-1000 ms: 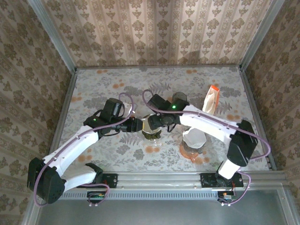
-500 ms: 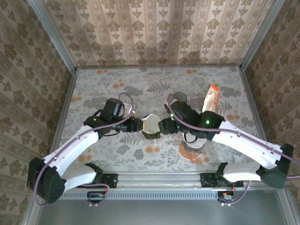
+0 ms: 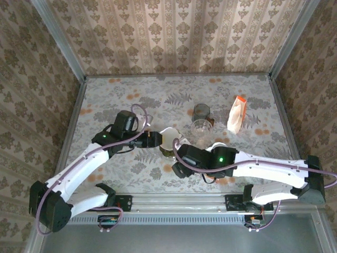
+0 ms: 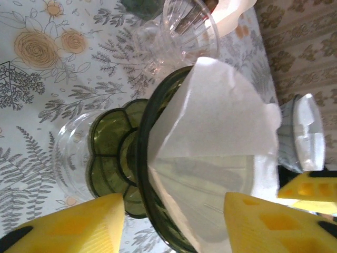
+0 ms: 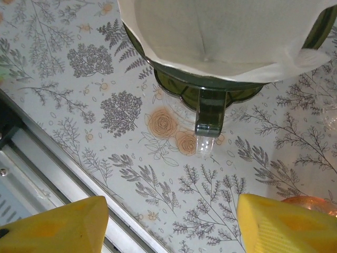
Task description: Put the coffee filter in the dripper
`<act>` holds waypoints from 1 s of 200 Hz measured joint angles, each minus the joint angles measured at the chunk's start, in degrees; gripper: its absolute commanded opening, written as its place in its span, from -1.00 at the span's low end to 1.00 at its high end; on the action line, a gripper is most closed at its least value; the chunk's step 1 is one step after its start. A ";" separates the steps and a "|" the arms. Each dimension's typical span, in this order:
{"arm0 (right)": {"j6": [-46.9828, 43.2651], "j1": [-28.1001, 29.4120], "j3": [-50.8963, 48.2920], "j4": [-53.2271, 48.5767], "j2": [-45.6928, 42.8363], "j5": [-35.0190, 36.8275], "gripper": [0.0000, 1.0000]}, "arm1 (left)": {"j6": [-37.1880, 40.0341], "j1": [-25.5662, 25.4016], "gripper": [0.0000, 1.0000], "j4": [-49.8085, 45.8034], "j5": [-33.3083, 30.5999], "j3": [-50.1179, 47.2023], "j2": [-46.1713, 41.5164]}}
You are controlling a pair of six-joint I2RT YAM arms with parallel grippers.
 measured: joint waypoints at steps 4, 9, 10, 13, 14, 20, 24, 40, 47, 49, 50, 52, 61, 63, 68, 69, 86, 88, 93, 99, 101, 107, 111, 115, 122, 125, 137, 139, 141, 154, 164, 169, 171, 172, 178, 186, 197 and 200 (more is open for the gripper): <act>0.13 0.13 -0.28 0.17 0.02 0.17 0.36 | 0.07 0.00 0.27 0.07 -0.02 0.00 -0.39; 0.35 0.37 -0.72 0.46 0.07 0.39 0.36 | -0.24 0.00 0.31 0.22 -0.11 0.02 -0.98; 0.37 0.39 -0.79 0.50 0.09 0.44 0.36 | -0.15 0.00 0.32 0.22 -0.11 0.02 -1.16; 0.57 0.52 -1.01 0.70 0.11 0.61 0.36 | -0.22 0.00 0.33 0.31 -0.17 0.02 -1.53; 0.66 0.59 -1.11 0.83 0.11 0.68 0.36 | -0.33 0.00 0.34 0.31 -0.17 0.04 -1.60; 0.96 0.85 -1.62 1.29 0.15 1.07 0.36 | -0.42 0.00 0.40 0.37 -0.33 0.09 -2.43; 1.14 1.05 -1.99 1.55 0.15 1.36 0.36 | -0.37 0.00 0.43 0.35 -0.33 0.15 -2.91; 1.70 1.86 -3.52 2.64 0.15 2.38 0.36 | -0.74 0.00 0.56 0.28 -0.92 0.57 -4.81; 2.08 2.23 -4.15 3.04 0.22 2.84 0.36 | -0.98 0.00 0.60 0.31 -1.36 0.76 -5.79; 2.19 2.36 -4.37 3.23 0.24 3.04 0.36 | -1.03 0.00 0.61 0.31 -1.42 0.79 -6.01; 2.32 2.43 -4.50 3.28 0.28 3.10 0.36 | -0.98 0.00 0.62 0.31 -1.49 0.81 -6.25; 2.34 2.58 -4.70 3.48 0.33 3.26 0.36 | -0.94 0.00 0.63 0.31 -1.60 0.81 -6.51; 2.73 3.17 -5.44 4.26 0.66 3.91 0.36 | -1.22 0.02 0.67 0.28 -2.32 0.81 -8.04; 2.80 3.30 -5.60 4.39 0.79 4.09 0.36 | -1.25 0.00 0.69 0.26 -2.43 0.81 -8.28; 2.95 3.65 -5.97 4.90 1.07 4.57 0.36 | -1.29 0.02 0.71 0.24 -2.86 0.81 -9.11; 2.95 3.69 -6.03 4.98 1.11 4.61 0.36 | -1.33 0.02 0.72 0.26 -2.93 0.81 -9.25; 3.67 4.81 -7.26 6.88 2.47 6.10 0.36 | -1.40 0.02 0.77 0.26 -4.26 0.59 -11.89; 3.78 4.96 -7.39 7.08 2.67 6.27 0.36 | -1.40 0.02 0.77 0.31 -4.44 0.52 -12.09; 4.02 5.22 -7.67 7.56 3.28 6.69 0.36 | -1.53 0.02 0.77 0.39 -4.90 0.15 -12.92; 4.24 5.51 -7.91 8.04 4.00 7.34 0.36 | -1.62 0.04 0.77 0.42 -5.22 -0.35 -13.73; 4.35 5.60 -7.96 8.20 4.26 7.61 0.36 | -1.66 0.07 0.77 0.44 -5.29 -0.48 -13.90; 4.63 5.84 -8.07 8.46 5.09 8.17 0.35 | -1.81 0.07 0.77 0.46 -5.57 -1.16 -14.69; 4.87 5.99 -8.07 8.61 5.73 8.74 0.33 | -1.99 0.07 0.77 0.48 -5.77 -1.60 -15.06; 5.22 6.14 -8.07 8.70 6.27 9.22 0.33 | -2.16 0.07 0.77 0.50 -5.92 -2.14 -15.50; 5.75 6.27 -8.09 8.96 7.26 9.94 0.30 | -2.49 0.07 0.77 0.48 -6.19 -3.06 -16.09; 5.90 6.32 -8.15 9.07 7.61 10.25 0.29 | -2.67 0.07 0.77 0.46 -6.32 -3.61 -16.39; 6.99 6.45 -8.68 9.55 8.52 11.26 0.27 | -3.10 0.07 0.77 0.33 -6.62 -5.25 -17.38; 7.04 6.47 -8.79 9.62 8.70 11.45 0.26 | -3.17 0.07 0.77 0.31 -6.69 -5.51 -17.62; 7.21 6.49 -8.85 9.62 8.79 11.65 0.26 | -3.32 0.07 0.77 0.28 -6.78 -5.77 -17.81; 8.35 6.47 -9.35 10.01 9.81 12.66 0.26 | -3.85 0.07 0.77 -0.02 -7.08 -7.21 -19.15; 8.94 6.47 -9.86 10.56 10.67 13.22 0.26 | -4.20 0.07 0.77 -0.24 -7.41 -7.96 -20.13; 9.16 6.47 -10.12 10.88 11.10 13.35 0.27 | -4.24 0.07 0.77 -0.35 -7.52 -8.17 -20.57; 9.18 6.47 -10.21 10.99 11.21 13.40 0.26 | -4.31 0.07 0.76 -0.39 -7.61 -8.22 -20.74; 9.25 6.47 -10.32 11.13 11.39 13.44 0.26 | -4.33 0.07 0.77 -0.42 -7.63 -8.24 -20.79; 9.57 6.47 -10.69 11.69 11.87 13.53 0.26 | -4.39 0.07 0.77 -0.52 -7.78 -8.28 -21.18; 9.94 6.47 -11.15 12.28 12.55 13.75 0.24 | -4.39 0.07 0.77 -0.61 -7.87 -8.28 -21.64; 10.27 6.47 -11.61 13.49 13.18 14.62 0.22 | -4.39 0.07 0.77 -0.70 -8.02 -8.28 -22.21; 10.29 6.47 -11.69 13.88 13.38 14.80 0.21 | -4.39 0.07 0.76 -0.79 -8.02 -8.28 -22.34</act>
